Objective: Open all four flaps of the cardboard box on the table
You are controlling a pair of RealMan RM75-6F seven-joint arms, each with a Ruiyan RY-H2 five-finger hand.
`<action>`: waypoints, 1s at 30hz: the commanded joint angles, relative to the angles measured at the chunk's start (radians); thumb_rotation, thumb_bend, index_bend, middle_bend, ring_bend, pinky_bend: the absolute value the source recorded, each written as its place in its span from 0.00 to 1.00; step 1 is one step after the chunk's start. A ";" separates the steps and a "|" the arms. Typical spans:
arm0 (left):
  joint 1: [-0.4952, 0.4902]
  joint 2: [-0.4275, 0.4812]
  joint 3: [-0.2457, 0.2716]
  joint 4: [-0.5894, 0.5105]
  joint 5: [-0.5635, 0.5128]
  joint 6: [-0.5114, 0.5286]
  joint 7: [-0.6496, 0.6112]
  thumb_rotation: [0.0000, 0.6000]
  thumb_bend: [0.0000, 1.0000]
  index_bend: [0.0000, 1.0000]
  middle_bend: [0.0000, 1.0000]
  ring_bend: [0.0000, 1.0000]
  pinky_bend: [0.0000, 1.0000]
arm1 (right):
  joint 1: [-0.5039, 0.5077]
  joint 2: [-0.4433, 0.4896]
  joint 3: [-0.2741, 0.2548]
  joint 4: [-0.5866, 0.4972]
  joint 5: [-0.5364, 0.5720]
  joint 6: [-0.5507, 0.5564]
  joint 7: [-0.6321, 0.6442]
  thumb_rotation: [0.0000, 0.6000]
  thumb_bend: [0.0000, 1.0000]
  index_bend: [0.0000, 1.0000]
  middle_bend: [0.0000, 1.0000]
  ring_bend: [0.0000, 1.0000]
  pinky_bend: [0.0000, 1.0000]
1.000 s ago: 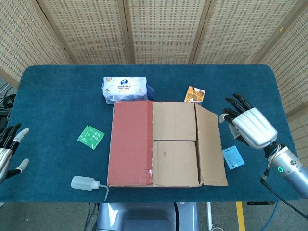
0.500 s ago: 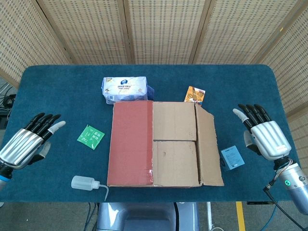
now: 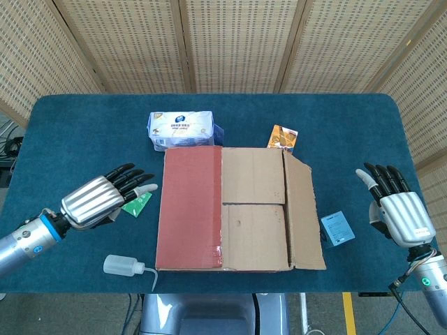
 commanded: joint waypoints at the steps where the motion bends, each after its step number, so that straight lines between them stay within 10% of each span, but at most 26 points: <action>1: -0.072 -0.046 -0.033 -0.004 -0.012 -0.057 -0.023 1.00 1.00 0.12 0.03 0.00 0.00 | -0.007 0.000 0.000 0.000 -0.001 0.007 0.001 1.00 0.87 0.05 0.04 0.00 0.04; 7: -0.163 -0.117 -0.072 0.005 -0.082 -0.145 -0.008 1.00 1.00 0.19 0.17 0.06 0.00 | -0.023 0.001 0.002 0.000 0.002 0.017 0.007 1.00 0.86 0.05 0.04 0.00 0.04; 30: -0.376 -0.398 -0.116 0.104 -0.368 -0.334 0.178 1.00 1.00 0.24 0.17 0.07 0.05 | -0.045 0.009 0.016 0.019 0.007 0.012 0.038 1.00 0.86 0.05 0.04 0.00 0.04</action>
